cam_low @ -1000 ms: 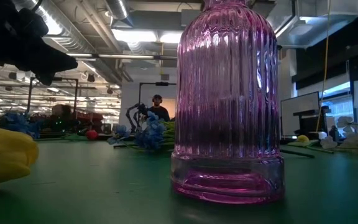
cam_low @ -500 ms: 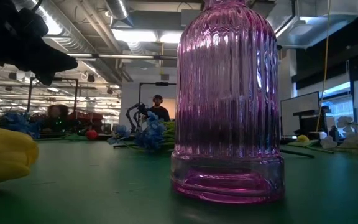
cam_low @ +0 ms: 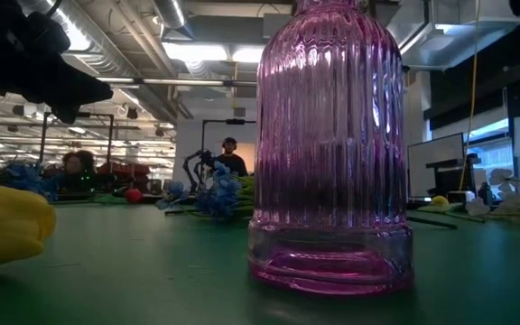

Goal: Sort flowers into vase by color
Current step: Put the right red flower into the violet vase

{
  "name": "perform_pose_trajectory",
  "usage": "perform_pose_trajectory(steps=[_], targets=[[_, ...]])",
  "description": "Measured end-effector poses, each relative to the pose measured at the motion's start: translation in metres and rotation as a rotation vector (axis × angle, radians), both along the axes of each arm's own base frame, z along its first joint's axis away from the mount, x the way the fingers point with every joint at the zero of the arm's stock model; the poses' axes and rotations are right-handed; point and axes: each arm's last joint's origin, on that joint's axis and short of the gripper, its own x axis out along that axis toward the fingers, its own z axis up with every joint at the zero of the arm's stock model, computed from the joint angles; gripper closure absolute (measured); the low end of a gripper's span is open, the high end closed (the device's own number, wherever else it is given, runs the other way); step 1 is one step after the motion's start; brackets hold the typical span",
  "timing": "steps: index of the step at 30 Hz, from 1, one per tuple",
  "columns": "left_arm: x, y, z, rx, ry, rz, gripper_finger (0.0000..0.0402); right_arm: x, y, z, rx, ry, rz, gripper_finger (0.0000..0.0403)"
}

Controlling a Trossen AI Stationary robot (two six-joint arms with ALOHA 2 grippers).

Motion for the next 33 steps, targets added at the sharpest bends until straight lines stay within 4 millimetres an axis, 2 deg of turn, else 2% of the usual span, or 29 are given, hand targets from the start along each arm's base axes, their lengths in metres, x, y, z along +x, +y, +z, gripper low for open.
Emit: perform_pose_trajectory(steps=[4, 11, 27, 33], targets=[[0.0, 0.0, 0.0, 0.0, 0.0, 0.0, 0.0349, 0.018, 0.011, 0.007, -0.004, -0.027, -0.017, 0.0402], [0.0, 0.0, 0.0, 0.0, 0.0, 0.0, 0.0349, 0.032, 0.02, 0.009, 0.009, -0.047, 0.02, 0.0402], [0.0, 0.0, 0.0, 0.0, 0.0, 0.0, 0.0349, 0.04, 0.026, 0.004, 0.008, 0.013, 0.09, 0.0397], [0.0, 0.0, 0.0, 0.0, 0.0, 0.0, 0.0349, 0.046, 0.031, -0.007, -0.075, 0.124, 0.11, 0.0397]])
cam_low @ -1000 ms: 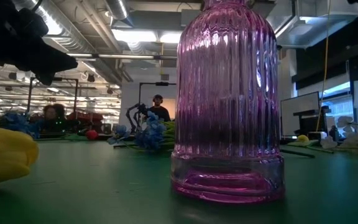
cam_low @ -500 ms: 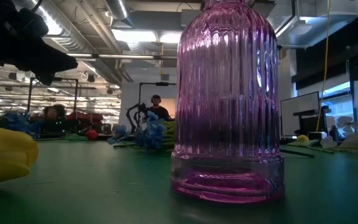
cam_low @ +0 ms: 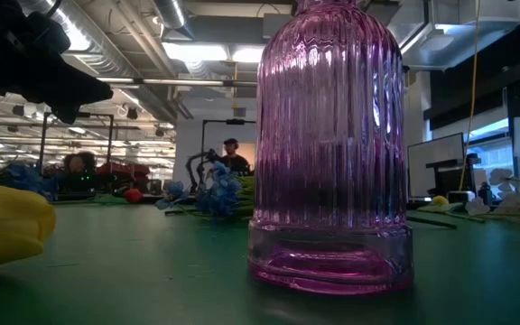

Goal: Sort flowers into vase by color
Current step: Put the right red flower into the violet vase, then put the right blue flowers into the violet vase

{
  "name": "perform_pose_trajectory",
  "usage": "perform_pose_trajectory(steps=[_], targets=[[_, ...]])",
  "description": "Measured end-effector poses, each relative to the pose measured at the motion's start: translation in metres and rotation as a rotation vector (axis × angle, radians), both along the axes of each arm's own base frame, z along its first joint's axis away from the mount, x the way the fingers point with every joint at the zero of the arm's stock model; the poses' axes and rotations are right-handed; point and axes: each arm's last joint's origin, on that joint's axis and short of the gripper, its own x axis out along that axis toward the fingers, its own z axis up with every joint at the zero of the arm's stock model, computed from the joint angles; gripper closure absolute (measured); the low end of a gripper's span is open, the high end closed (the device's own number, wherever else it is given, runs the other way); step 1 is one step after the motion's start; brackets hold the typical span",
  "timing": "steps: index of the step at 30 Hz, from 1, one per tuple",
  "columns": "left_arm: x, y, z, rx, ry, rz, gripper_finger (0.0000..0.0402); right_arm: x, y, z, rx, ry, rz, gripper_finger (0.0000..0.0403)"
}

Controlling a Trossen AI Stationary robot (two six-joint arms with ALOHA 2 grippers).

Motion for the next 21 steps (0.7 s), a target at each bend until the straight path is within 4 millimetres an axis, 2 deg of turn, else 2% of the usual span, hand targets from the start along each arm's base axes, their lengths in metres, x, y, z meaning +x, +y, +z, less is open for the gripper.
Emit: perform_pose_trajectory(steps=[7, 10, 16, 21], targets=[[0.0, 0.0, 0.0, 0.0, 0.0, 0.0, 0.0349, 0.009, 0.003, -0.021, -0.066, 0.229, -0.032, 0.0341], [0.0, 0.0, 0.0, 0.0, 0.0, 0.0, 0.0349, 0.008, 0.003, -0.024, -0.117, 0.332, -0.039, 0.0313], [0.0, 0.0, 0.0, 0.0, 0.0, 0.0, 0.0349, -0.002, -0.003, -0.005, -0.258, 0.655, -0.051, 0.0266], [0.0, 0.0, 0.0, 0.0, 0.0, 0.0, 0.0349, -0.017, -0.013, 0.006, -0.355, 0.96, -0.087, 0.0244]])
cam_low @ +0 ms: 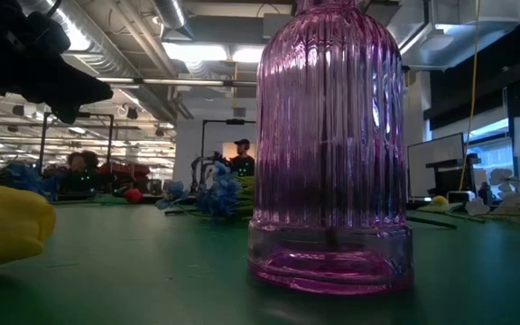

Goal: Sort flowers into vase by color
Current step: Put the right blue flowers into the violet vase

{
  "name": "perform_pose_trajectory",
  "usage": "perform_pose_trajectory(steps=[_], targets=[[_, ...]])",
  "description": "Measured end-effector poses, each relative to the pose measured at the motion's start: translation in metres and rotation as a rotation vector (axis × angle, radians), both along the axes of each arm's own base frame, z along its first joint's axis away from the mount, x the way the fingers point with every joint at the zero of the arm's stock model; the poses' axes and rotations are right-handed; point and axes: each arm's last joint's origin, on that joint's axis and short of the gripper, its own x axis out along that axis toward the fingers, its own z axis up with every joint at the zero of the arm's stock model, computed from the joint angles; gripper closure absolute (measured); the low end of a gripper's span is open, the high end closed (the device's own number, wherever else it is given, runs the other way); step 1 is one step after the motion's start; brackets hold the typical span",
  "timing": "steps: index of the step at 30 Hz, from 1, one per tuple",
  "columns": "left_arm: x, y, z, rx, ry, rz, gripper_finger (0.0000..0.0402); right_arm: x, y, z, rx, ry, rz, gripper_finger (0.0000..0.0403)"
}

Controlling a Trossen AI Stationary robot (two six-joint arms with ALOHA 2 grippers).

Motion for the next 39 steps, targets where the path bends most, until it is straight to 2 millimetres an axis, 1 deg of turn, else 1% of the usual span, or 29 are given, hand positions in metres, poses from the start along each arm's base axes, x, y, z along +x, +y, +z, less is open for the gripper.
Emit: perform_pose_trajectory(steps=[3, 6, 9, 12, 14, 16, 18, 20, 24, 27, 30, 32, 35, 39], targets=[[0.0, 0.0, 0.0, 0.0, 0.0, 0.0, 0.0349, -0.013, -0.007, 0.003, -0.06, 0.184, -0.016, 0.0235], [0.0, 0.0, 0.0, 0.0, 0.0, 0.0, 0.0349, -0.026, -0.016, 0.011, -0.117, 0.308, -0.049, 0.0233], [0.0, 0.0, 0.0, 0.0, 0.0, 0.0, 0.0349, -0.041, -0.026, 0.024, -0.15, 0.331, -0.107, 0.0233], [0.0, 0.0, 0.0, 0.0, 0.0, 0.0, 0.0349, -0.056, -0.038, 0.031, -0.166, 0.365, -0.194, 0.0233], [0.0, 0.0, 0.0, 0.0, 0.0, 0.0, 0.0349, -0.064, -0.045, 0.032, -0.183, 0.375, -0.284, 0.0233], [0.0, 0.0, 0.0, 0.0, 0.0, 0.0, 0.0349, -0.067, -0.052, 0.028, -0.192, 0.383, -0.364, 0.0233], [0.0, 0.0, 0.0, 0.0, 0.0, 0.0, 0.0349, -0.07, -0.061, 0.017, -0.185, 0.423, -0.413, 0.0232], [0.0, 0.0, 0.0, 0.0, 0.0, 0.0, 0.0349, -0.071, -0.073, 0.0, -0.166, 0.48, -0.454, 0.0232], [0.0, 0.0, 0.0, 0.0, 0.0, 0.0, 0.0349, -0.072, -0.095, -0.044, -0.098, 0.591, -0.504, 0.0232], [0.0, 0.0, 0.0, 0.0, 0.0, 0.0, 0.0349, -0.066, -0.108, -0.08, 0.02, 0.576, -0.487, 0.0232], [0.0, 0.0, 0.0, 0.0, 0.0, 0.0, 0.0349, -0.059, -0.12, -0.109, 0.102, 0.522, -0.449, 0.0232], [0.0, 0.0, 0.0, 0.0, 0.0, 0.0, 0.0349, -0.055, -0.127, -0.121, 0.109, 0.493, -0.43, 0.0232], [0.0, 0.0, 0.0, 0.0, 0.0, 0.0, 0.0349, -0.047, -0.132, -0.134, 0.103, 0.477, -0.407, 0.0228], [0.0, 0.0, 0.0, 0.0, 0.0, 0.0, 0.0349, -0.04, -0.133, -0.145, 0.076, 0.477, -0.388, 0.0201]])
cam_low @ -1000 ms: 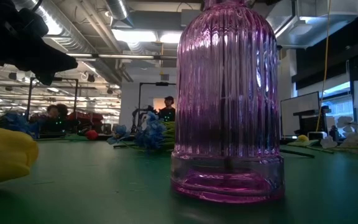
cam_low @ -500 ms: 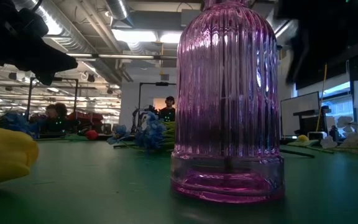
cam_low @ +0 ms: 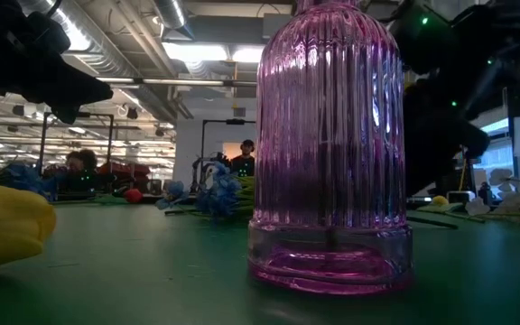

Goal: Sort flowers into vase by color
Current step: Put the right blue flowers into the violet vase

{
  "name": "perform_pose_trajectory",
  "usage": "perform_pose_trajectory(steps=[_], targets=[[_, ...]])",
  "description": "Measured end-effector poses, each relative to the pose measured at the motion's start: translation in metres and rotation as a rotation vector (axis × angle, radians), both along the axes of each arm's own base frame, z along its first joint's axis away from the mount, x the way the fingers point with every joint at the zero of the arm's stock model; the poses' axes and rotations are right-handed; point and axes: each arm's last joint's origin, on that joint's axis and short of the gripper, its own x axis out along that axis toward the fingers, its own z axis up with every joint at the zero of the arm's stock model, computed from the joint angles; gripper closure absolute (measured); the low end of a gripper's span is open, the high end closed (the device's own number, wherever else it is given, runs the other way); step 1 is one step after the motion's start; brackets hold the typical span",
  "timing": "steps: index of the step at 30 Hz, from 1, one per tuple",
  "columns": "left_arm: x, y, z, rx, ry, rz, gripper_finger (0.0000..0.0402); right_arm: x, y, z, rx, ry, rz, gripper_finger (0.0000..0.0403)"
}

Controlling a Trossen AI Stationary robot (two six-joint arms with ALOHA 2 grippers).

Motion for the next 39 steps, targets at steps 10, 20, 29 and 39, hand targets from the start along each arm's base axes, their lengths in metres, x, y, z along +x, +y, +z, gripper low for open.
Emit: perform_pose_trajectory(steps=[10, 20, 29, 39], targets=[[0.0, 0.0, 0.0, 0.0, 0.0, 0.0, 0.0349, -0.004, -0.002, -0.009, -0.071, 0.092, -0.03, 0.0177], [0.0, 0.0, 0.0, 0.0, 0.0, 0.0, 0.0349, -0.016, -0.003, -0.004, -0.036, 0.198, -0.036, 0.0384], [0.0, 0.0, 0.0, 0.0, 0.0, 0.0, 0.0349, -0.038, -0.004, 0.026, -0.053, 0.353, -0.094, 0.0399], [0.0, 0.0, 0.0, 0.0, 0.0, 0.0, 0.0349, -0.039, 0.024, 0.028, -0.13, 0.274, -0.035, 0.0378]])
